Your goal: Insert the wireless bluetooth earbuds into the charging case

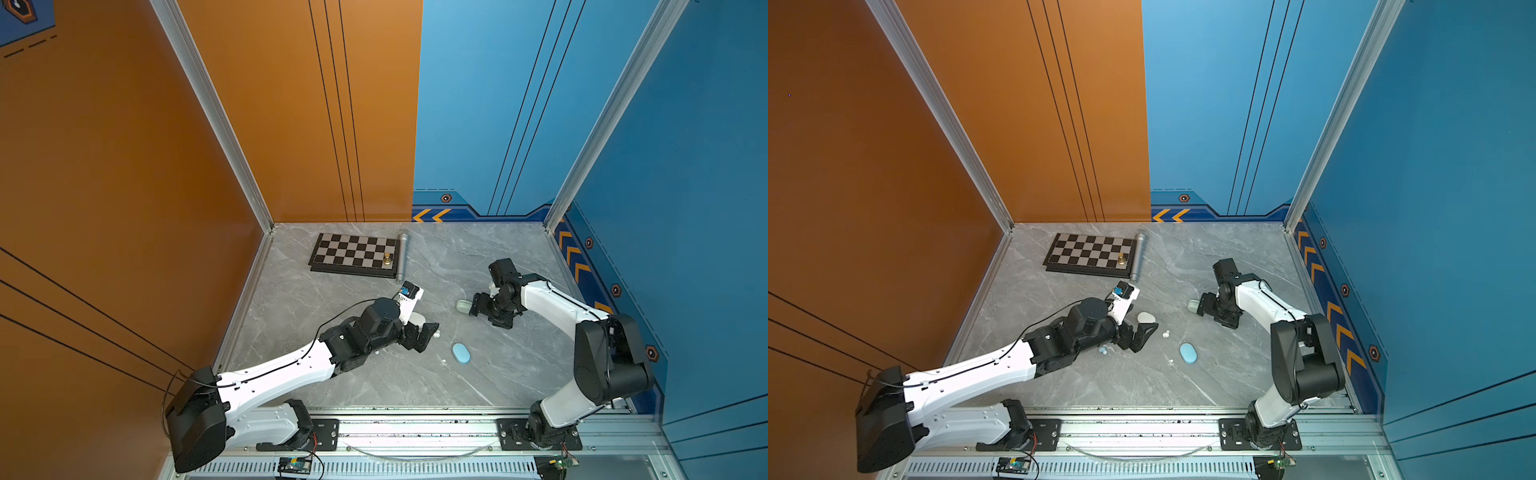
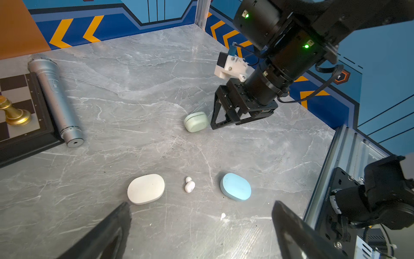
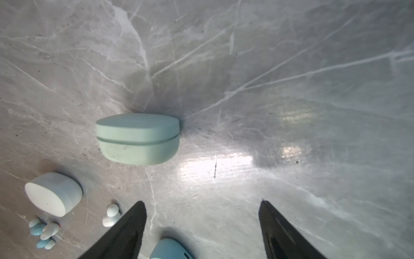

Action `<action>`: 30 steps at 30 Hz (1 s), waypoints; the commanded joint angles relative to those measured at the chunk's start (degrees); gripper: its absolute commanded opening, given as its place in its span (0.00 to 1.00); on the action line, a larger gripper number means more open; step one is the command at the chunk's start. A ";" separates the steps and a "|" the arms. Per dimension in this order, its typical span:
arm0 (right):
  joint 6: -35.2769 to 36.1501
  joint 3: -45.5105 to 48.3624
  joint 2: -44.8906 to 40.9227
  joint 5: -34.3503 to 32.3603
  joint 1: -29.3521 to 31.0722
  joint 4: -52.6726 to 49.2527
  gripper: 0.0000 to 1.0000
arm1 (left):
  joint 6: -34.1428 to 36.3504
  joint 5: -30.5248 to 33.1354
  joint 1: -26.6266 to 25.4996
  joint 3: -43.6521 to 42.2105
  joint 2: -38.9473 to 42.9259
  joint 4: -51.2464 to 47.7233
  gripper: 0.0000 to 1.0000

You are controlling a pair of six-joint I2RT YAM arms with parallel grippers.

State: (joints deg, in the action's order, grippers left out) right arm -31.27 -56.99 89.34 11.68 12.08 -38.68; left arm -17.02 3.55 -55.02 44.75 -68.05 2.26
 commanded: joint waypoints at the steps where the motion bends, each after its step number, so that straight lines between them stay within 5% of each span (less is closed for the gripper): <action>1: 0.81 0.98 -4.57 -1.36 0.31 -1.66 0.81 | -0.21 2.91 -1.28 0.95 1.21 -0.68 0.98; 5: 1.67 -1.42 -5.67 -1.35 0.27 -1.79 0.82 | -0.08 3.78 -1.86 0.81 1.70 -0.69 0.98; 12: -8.44 -4.88 -3.51 1.58 0.33 -2.48 0.76 | 0.40 6.16 -2.93 -0.30 3.33 -0.34 0.98; 30: 4.00 -10.71 13.51 -12.73 9.01 -7.09 0.74 | -0.73 10.47 -2.86 -2.81 6.22 0.00 0.98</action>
State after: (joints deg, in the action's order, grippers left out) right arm -29.36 -67.33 101.01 3.49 20.27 -43.11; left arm -17.06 12.23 -57.45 43.00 -62.98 1.91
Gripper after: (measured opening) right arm 0.745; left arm 0.981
